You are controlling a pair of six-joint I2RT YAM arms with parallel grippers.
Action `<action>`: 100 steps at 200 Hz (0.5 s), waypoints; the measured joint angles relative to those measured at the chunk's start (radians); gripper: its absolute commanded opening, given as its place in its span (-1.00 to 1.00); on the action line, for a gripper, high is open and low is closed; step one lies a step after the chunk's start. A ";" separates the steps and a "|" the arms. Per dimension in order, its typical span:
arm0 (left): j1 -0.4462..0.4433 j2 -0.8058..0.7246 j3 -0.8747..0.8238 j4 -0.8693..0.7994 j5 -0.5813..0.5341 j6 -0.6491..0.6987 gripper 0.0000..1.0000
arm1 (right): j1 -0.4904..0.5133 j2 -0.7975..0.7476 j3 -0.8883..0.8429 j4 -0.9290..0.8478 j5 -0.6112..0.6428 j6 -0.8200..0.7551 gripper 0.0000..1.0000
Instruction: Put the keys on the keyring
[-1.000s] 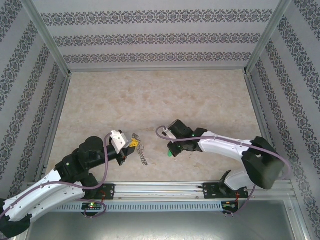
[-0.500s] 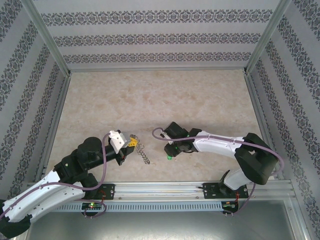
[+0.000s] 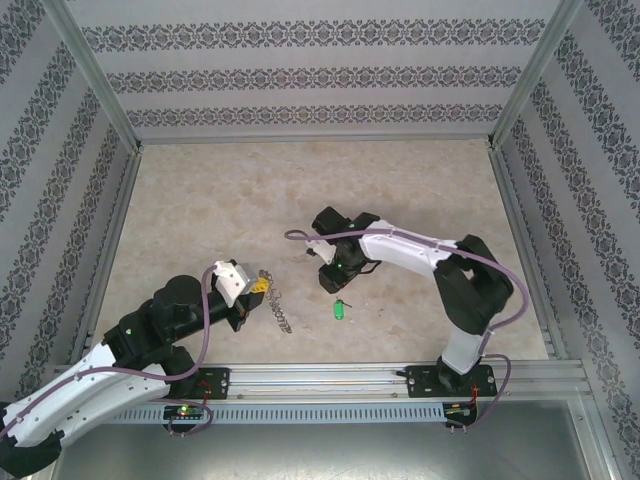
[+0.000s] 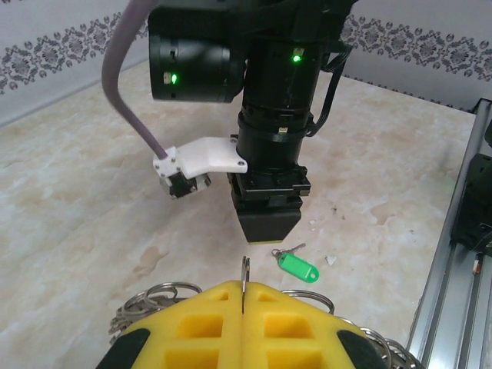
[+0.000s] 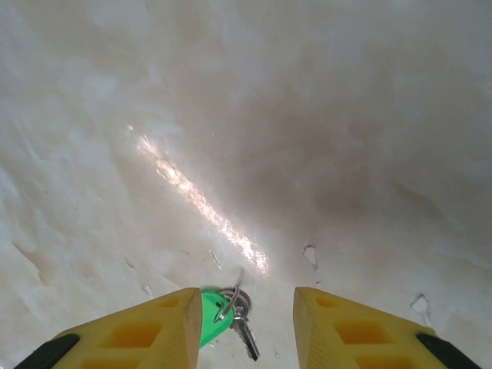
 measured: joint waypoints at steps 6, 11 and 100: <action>0.000 -0.005 0.001 -0.008 -0.004 -0.003 -1.00 | -0.002 0.026 0.025 -0.032 -0.002 -0.010 -0.30; 0.000 -0.010 0.001 -0.013 -0.007 -0.005 -1.00 | -0.002 0.044 0.042 -0.053 -0.002 -0.016 -0.30; 0.000 -0.063 0.001 -0.026 -0.017 -0.012 -1.00 | -0.004 0.204 0.175 -0.261 0.002 -0.037 -0.40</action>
